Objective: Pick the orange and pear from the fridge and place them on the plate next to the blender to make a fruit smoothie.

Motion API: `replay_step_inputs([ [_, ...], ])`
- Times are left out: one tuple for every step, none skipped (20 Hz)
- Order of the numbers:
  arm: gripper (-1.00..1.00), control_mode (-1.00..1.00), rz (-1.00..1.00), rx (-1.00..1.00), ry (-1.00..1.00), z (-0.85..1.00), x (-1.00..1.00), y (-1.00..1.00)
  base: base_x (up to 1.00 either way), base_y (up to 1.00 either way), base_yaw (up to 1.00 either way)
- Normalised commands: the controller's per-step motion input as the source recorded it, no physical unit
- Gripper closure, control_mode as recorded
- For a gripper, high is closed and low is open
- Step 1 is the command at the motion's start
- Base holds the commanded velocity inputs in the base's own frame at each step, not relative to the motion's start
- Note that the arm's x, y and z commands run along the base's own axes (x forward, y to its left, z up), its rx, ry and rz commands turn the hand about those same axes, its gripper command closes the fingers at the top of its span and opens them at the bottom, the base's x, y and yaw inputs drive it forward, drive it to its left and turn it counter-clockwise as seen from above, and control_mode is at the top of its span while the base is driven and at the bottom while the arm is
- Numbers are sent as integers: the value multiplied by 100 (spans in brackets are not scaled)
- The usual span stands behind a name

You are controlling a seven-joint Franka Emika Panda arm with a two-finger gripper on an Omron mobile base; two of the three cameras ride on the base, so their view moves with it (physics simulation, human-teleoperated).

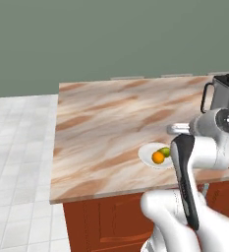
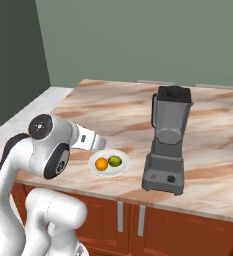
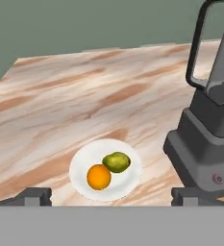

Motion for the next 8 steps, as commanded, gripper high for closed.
replay_step_inputs([
  [-100,-100,6,-4,-21,100,-100,29,0,0,0],
  [-100,-100,4,-3,-15,100,-100,35,0,0,0],
  [-100,-100,6,-3,-3,100,-100,38,0,0,0],
  [-100,-100,8,-4,0,100,-100,43,0,0,0],
  [-100,-100,12,-9,-4,100,-100,46,0,0,0],
  [-100,-100,42,-14,0,100,-91,78,0,0,0],
  [-100,-100,17,0,-53,43,-81,18,0,0,0],
  [-100,-100,0,0,5,0,0,0,0,0,0],
])
